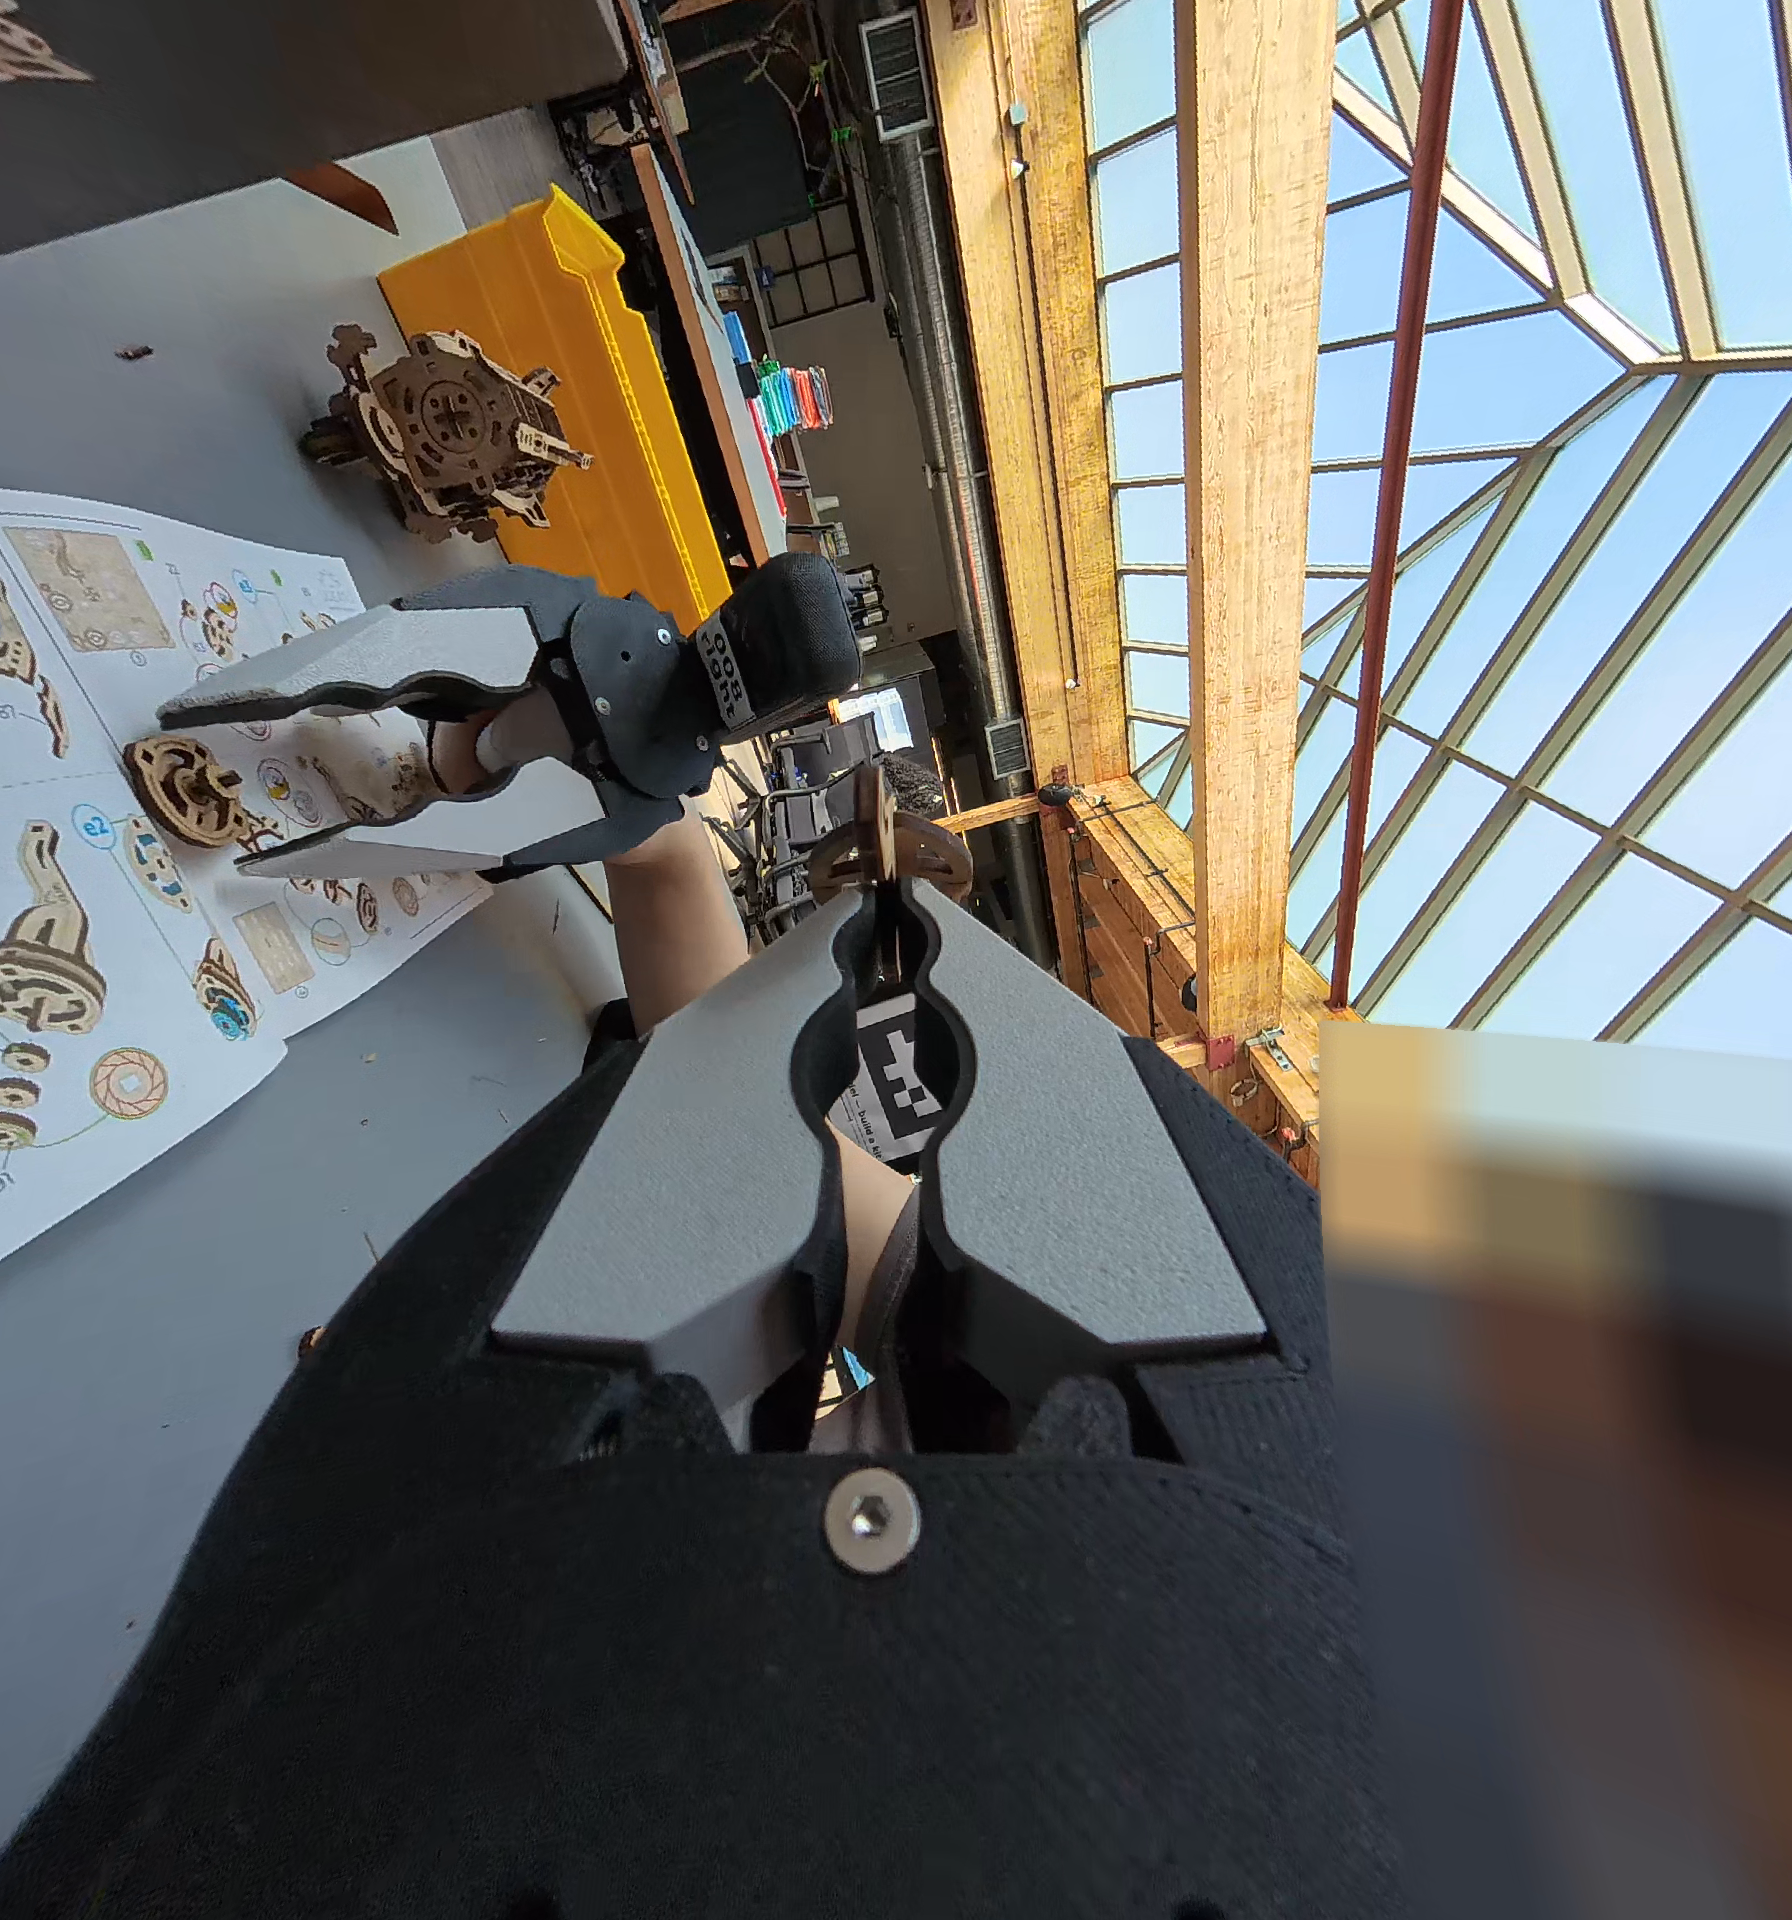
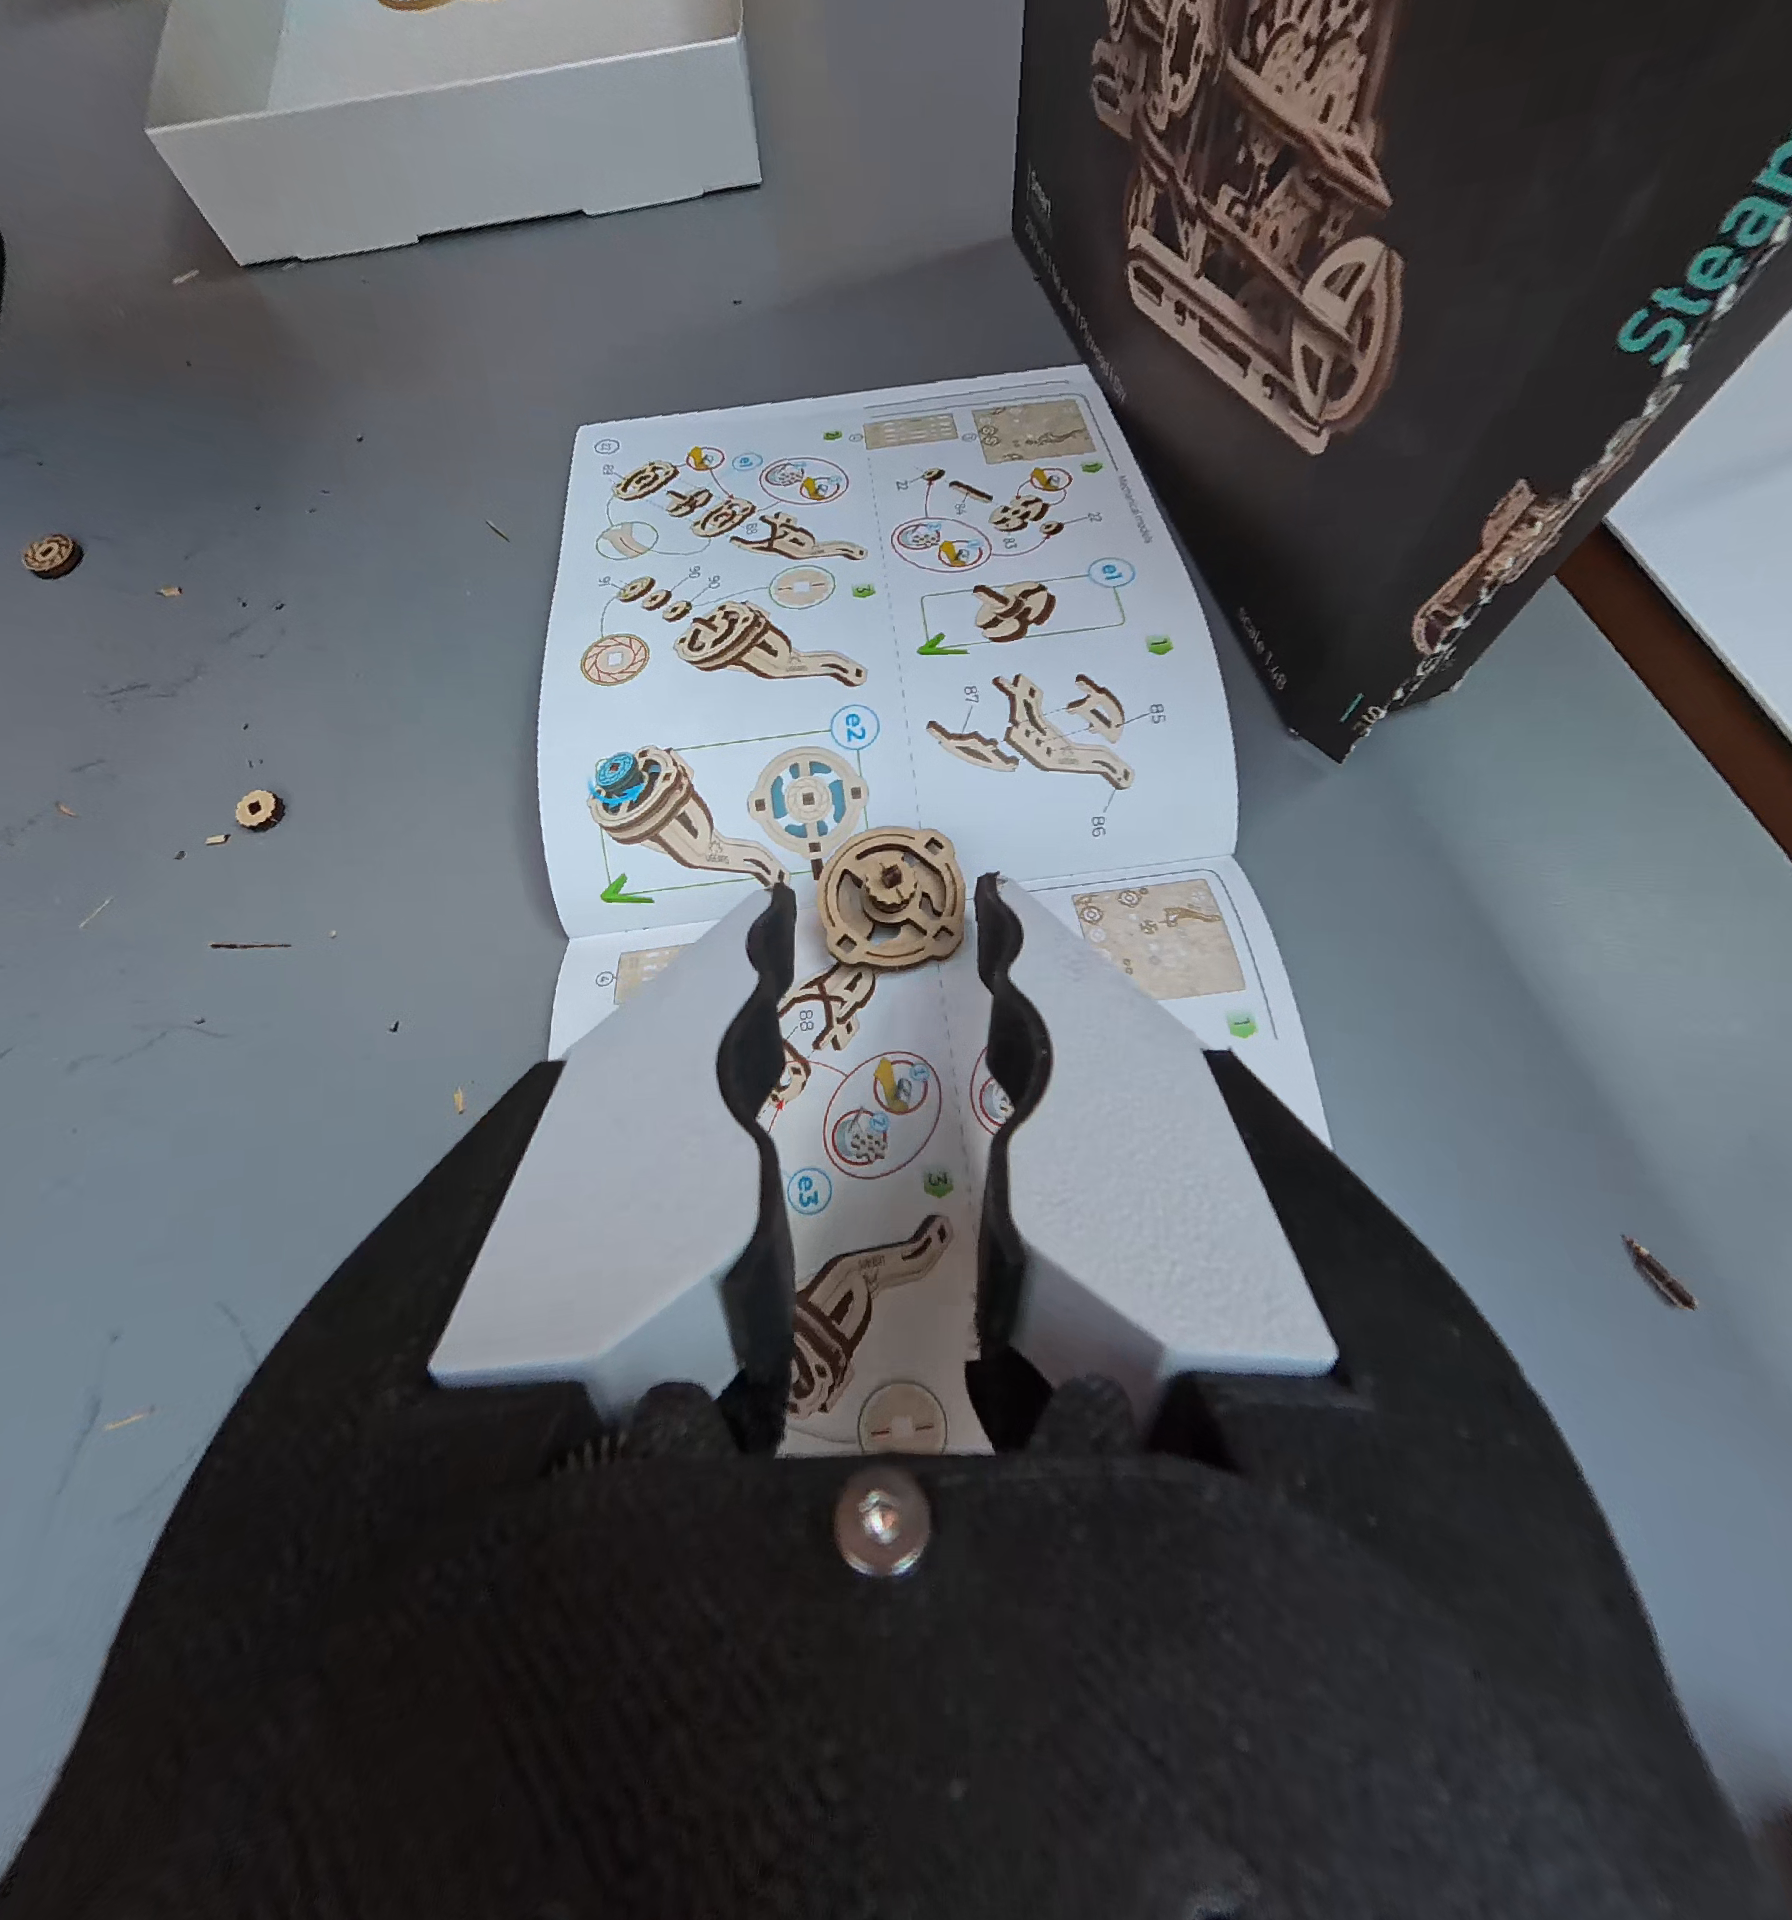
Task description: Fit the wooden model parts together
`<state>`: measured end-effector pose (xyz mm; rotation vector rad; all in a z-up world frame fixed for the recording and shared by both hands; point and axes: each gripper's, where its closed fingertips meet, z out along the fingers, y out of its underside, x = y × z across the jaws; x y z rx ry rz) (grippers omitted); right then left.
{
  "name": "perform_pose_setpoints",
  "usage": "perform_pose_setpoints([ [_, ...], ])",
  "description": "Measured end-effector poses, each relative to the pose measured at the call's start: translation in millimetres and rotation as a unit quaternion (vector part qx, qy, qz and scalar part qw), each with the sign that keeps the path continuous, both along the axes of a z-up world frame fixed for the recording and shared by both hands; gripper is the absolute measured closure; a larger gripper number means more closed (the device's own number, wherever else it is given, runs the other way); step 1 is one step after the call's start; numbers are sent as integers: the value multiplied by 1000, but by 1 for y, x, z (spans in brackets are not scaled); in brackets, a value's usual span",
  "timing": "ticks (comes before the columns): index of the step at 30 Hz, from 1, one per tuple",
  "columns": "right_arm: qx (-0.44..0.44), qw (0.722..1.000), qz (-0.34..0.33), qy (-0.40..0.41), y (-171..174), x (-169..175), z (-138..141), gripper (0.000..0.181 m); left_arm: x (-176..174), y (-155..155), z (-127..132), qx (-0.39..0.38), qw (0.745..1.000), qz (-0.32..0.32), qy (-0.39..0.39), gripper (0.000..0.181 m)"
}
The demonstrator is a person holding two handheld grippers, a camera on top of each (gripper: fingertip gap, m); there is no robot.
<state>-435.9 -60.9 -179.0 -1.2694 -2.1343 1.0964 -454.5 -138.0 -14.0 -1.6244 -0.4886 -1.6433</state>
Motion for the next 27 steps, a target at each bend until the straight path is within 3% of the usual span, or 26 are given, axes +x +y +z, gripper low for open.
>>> perform_pose_setpoints([
  [4,23,1000,7,-16,-1,2,-10,148,1,0,-1,-2,1000,-4,2,181],
  [27,43,999,13,-12,-3,-1,-11,152,-1,0,-2,-4,1000,-7,0,181],
])
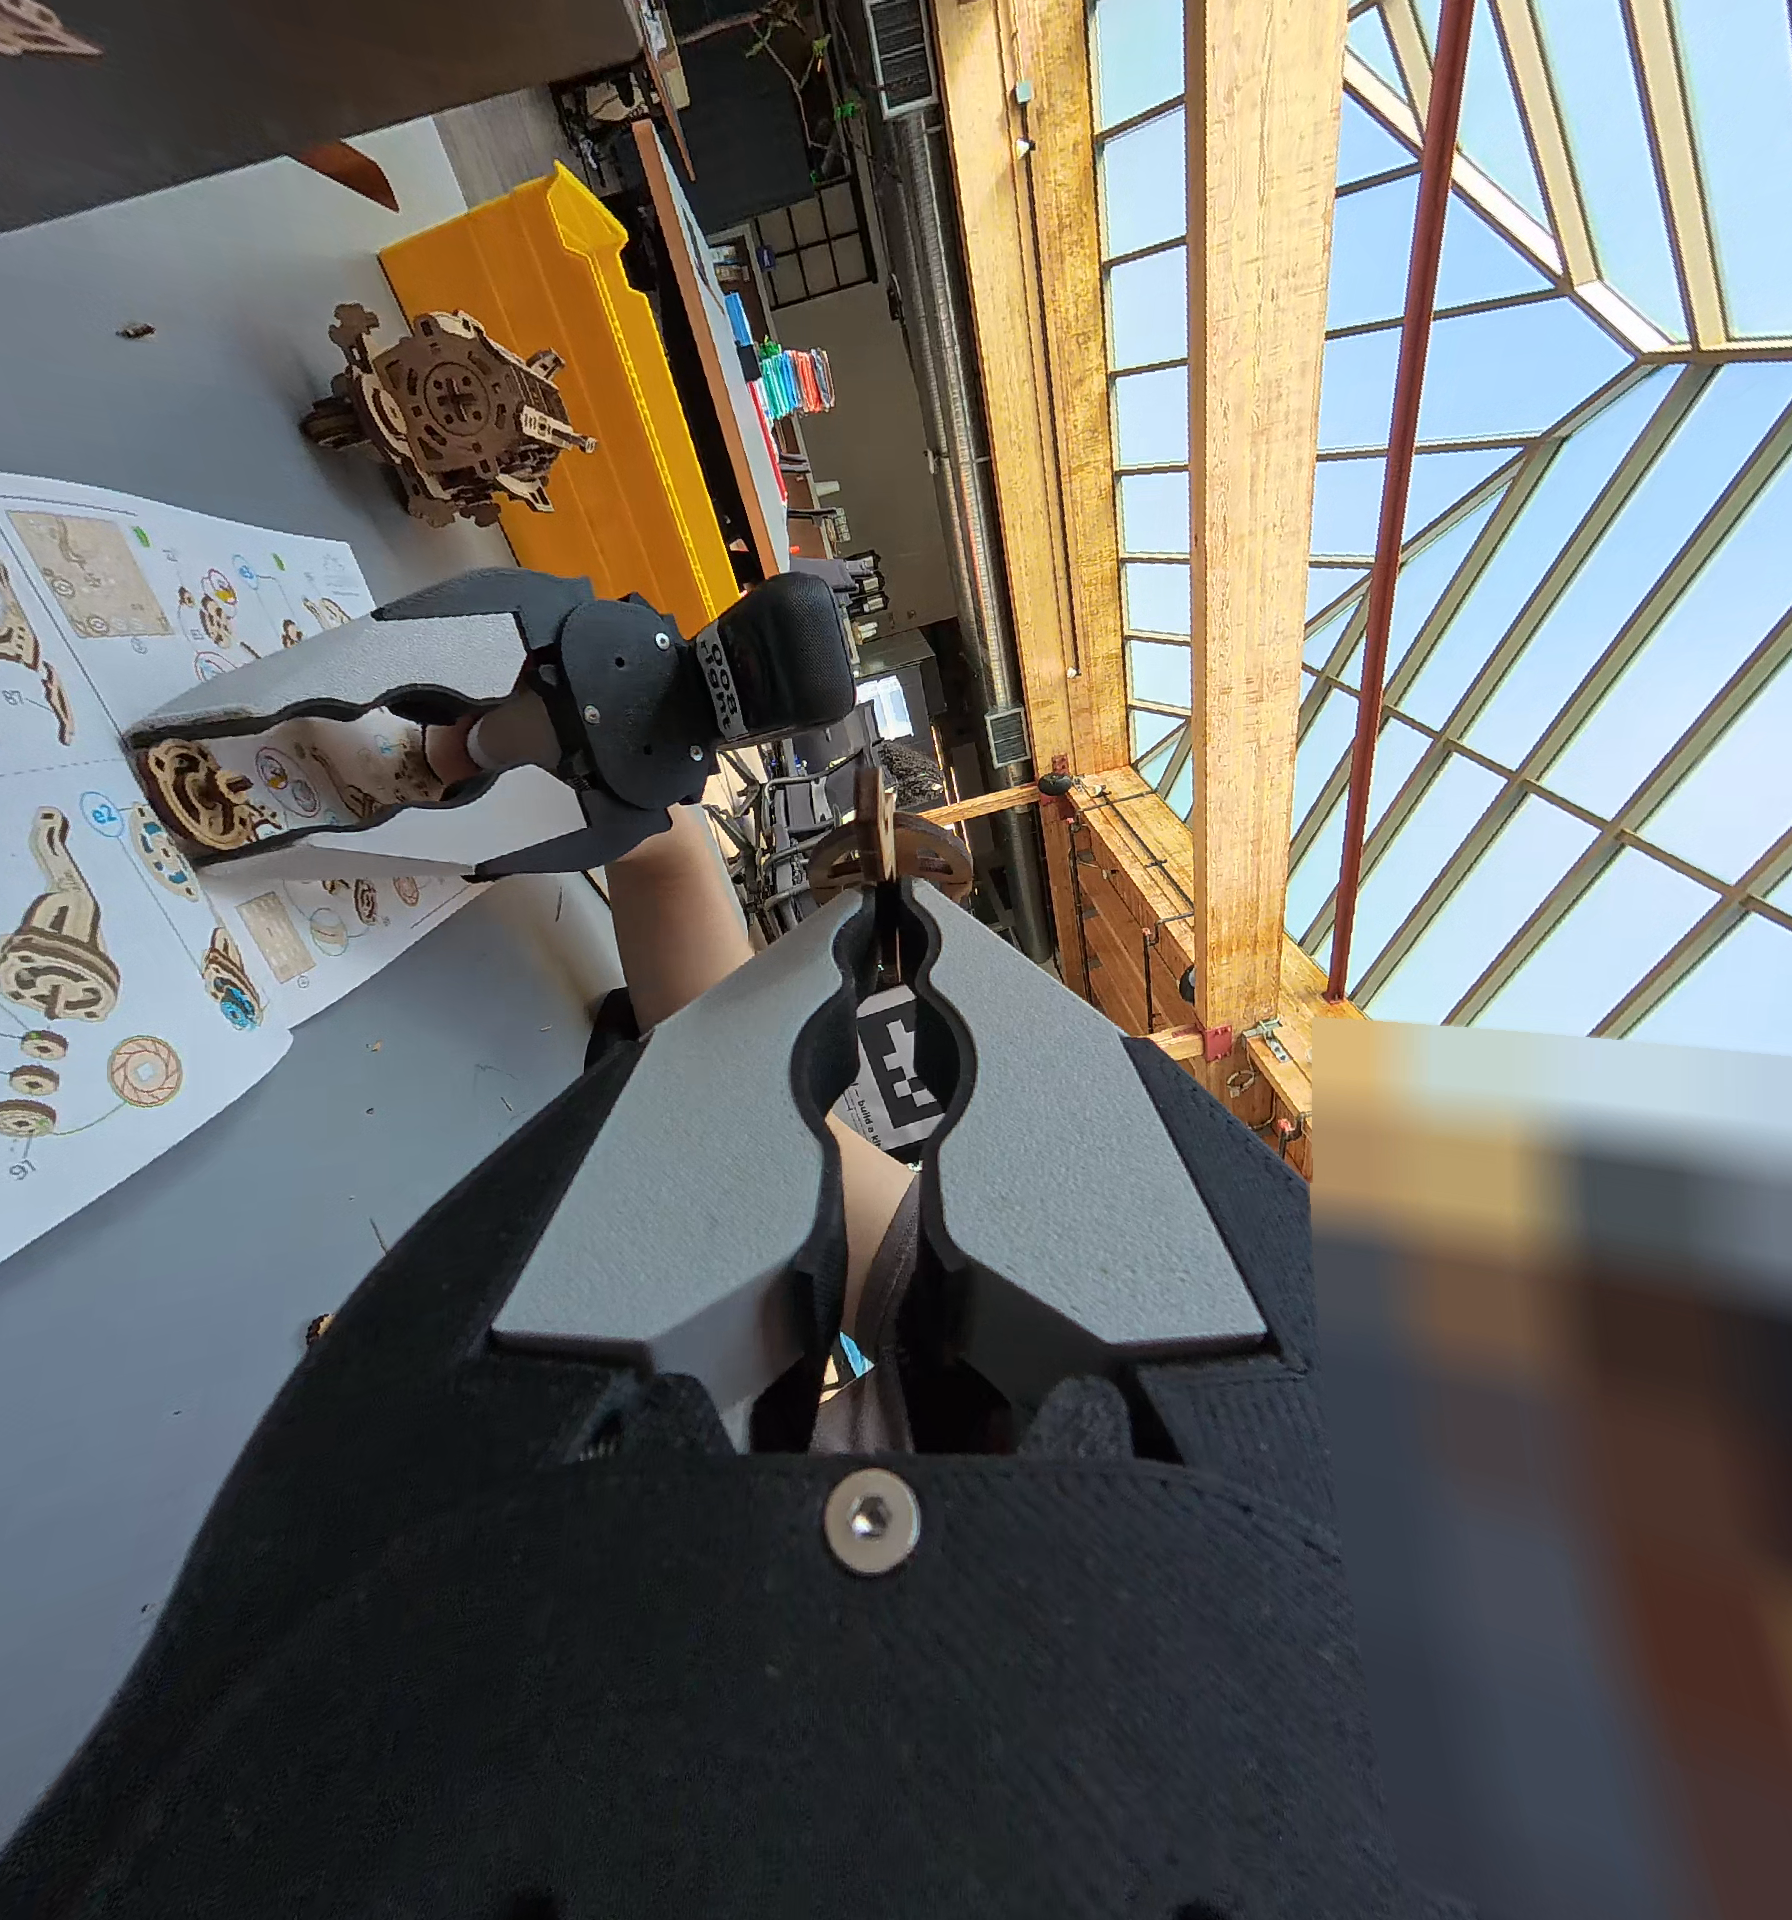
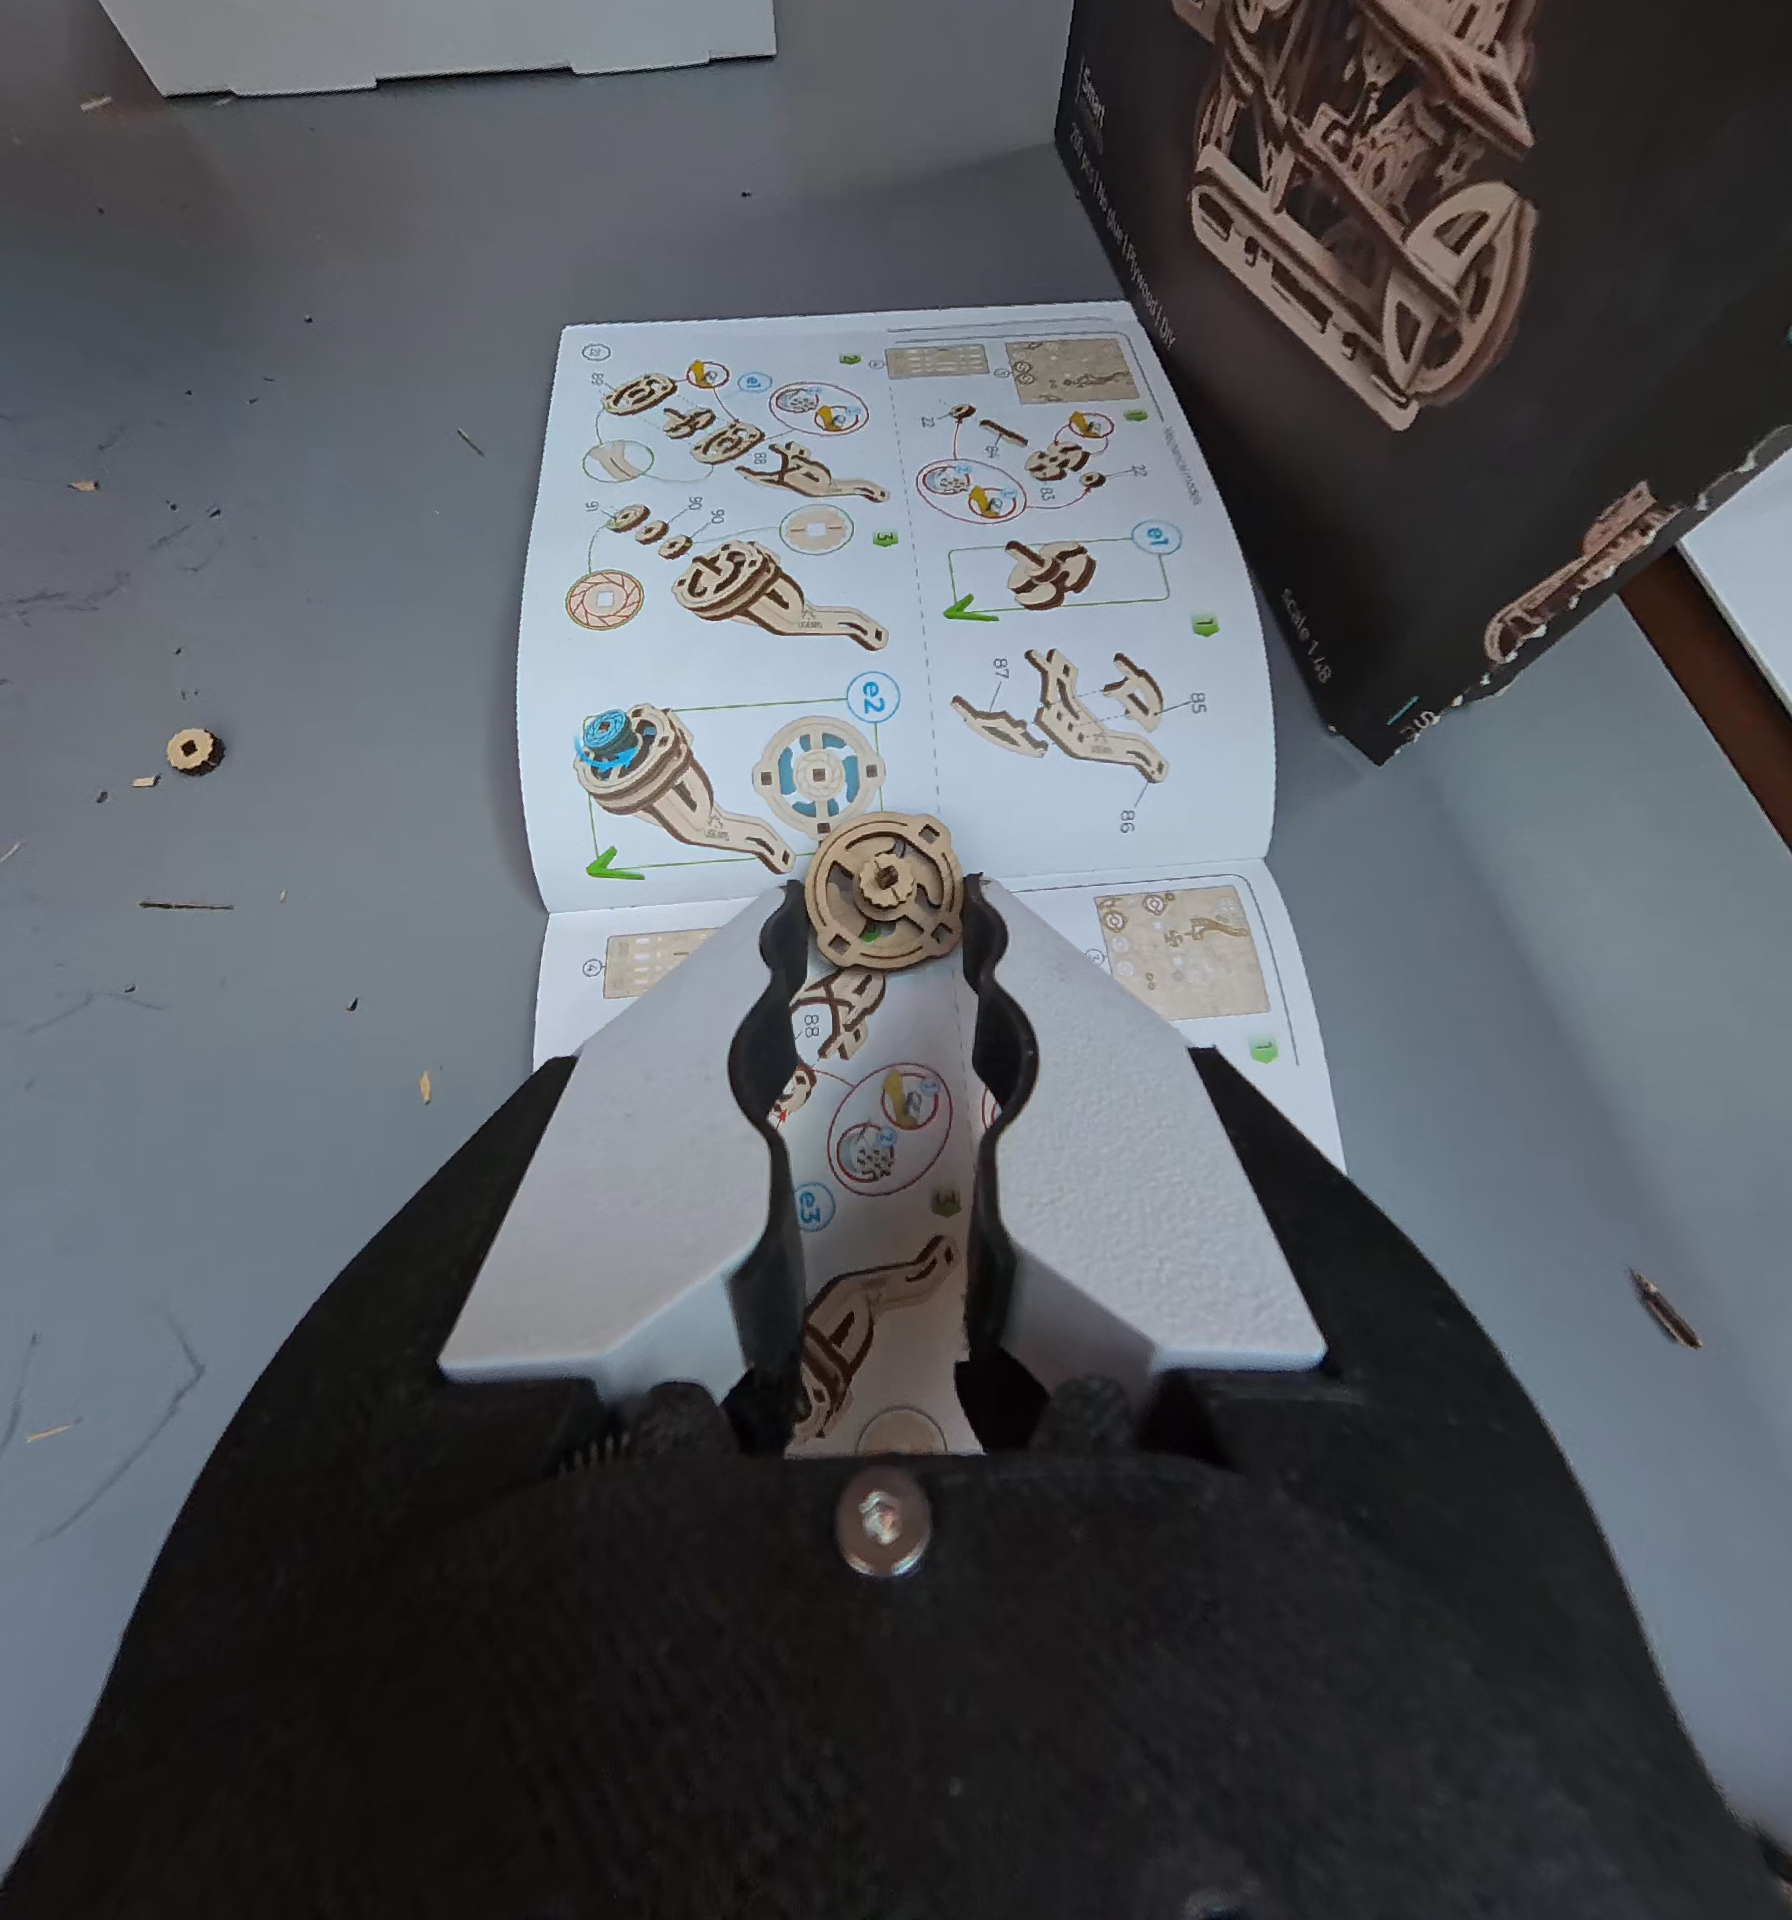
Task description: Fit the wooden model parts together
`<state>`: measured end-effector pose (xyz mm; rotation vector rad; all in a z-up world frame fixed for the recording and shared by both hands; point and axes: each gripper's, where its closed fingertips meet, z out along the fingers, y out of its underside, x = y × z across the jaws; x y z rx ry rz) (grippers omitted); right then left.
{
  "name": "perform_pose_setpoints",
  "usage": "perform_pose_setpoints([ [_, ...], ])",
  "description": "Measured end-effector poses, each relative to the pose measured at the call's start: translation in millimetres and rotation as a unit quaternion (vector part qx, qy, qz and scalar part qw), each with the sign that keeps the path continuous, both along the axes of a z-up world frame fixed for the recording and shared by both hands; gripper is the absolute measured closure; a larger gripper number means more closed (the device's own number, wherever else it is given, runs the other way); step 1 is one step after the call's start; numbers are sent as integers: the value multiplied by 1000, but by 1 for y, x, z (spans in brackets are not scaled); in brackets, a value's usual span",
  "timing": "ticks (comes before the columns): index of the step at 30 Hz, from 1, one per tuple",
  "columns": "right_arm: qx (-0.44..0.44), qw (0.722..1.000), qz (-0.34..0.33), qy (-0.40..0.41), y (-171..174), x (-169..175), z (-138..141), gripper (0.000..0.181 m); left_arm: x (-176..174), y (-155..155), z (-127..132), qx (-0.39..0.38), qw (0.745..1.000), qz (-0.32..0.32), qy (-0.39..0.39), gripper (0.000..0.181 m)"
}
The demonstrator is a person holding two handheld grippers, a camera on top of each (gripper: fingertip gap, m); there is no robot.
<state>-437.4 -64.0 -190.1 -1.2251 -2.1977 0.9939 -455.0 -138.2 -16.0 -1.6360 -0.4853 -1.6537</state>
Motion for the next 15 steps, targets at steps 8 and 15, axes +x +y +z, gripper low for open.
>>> perform_pose_setpoints([
  [8,4,1000,5,-1,-1,1,0,152,1,0,-1,-1,1000,-1,1,181],
  [15,-7,1000,26,-11,-8,8,1,152,0,0,-1,-1,1000,-1,1,181],
])
